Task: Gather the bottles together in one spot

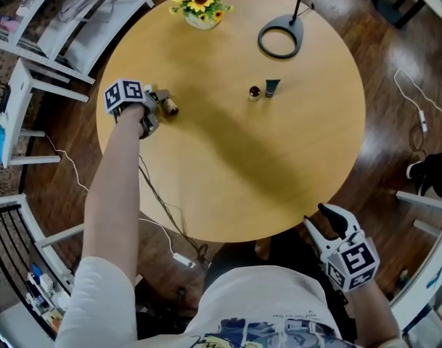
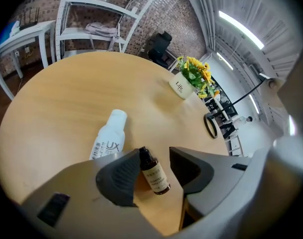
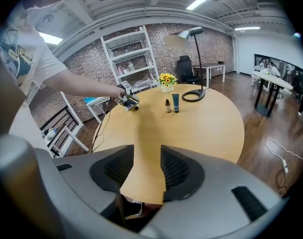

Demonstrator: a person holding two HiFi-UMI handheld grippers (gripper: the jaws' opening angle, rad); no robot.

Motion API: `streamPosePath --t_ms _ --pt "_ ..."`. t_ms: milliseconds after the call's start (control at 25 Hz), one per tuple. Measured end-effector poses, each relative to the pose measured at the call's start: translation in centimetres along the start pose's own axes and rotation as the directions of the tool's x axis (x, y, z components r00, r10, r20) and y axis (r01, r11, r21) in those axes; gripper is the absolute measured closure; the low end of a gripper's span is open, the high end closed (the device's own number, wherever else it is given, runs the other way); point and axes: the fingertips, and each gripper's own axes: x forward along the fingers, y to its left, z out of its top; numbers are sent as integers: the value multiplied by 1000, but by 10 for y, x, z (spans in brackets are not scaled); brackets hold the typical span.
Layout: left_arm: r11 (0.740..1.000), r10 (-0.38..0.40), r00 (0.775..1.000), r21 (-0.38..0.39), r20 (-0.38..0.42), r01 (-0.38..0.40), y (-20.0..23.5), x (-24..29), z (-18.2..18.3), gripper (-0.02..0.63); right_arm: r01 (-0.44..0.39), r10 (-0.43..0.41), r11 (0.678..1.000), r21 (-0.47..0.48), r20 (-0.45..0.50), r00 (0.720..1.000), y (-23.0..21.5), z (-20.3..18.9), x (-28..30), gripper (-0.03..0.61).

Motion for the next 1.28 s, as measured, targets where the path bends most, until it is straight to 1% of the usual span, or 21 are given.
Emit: streamPosePath --t_ms 120,320,400,520,560,640,720,840,1000,1160,1280 --pt "999 37 999 8 -38 -37 5 6 -3 423 -7 7 1000 5 -9 1000 -2 -2 1 377" --pt "998 62 997 -19 -51 -63 10 17 2 427 -15 15 1000 19 -18 1000 -8 -4 3 377" --pt "997 73 996 -27 -58 -75 13 21 1 480 -14 15 1000 24 -27 1000 -10 -8 4 377" --pt "997 76 996 -27 -55 -77 14 25 3 506 -19 20 999 27 -34 999 -13 -10 7 377" --pt "996 83 995 -15 -57 -84 14 25 2 528 -21 22 999 28 -36 999 -13 -11 7 377" --pt "995 96 994 13 -56 -95 12 25 0 537 -25 26 999 29 -35 999 -14 -10 8 377" --pt "995 98 995 33 -29 -97 8 22 2 540 -32 32 999 26 -29 999 -14 -8 9 377" --pt "995 82 996 54 39 -84 -4 13 8 546 -41 41 999 15 -22 999 -14 -3 10 377" --pt "994 56 990 90 127 -68 -23 -2 9 548 -56 56 998 5 -9 998 -11 1 10 377" --pt "988 33 975 141 221 -66 -44 -13 3 548 -76 76 997 -4 1 997 -11 1 10 377" --pt "975 10 956 210 294 -75 -64 -20 -3 548 -86 86 996 -7 2 996 -11 -1 8 377"
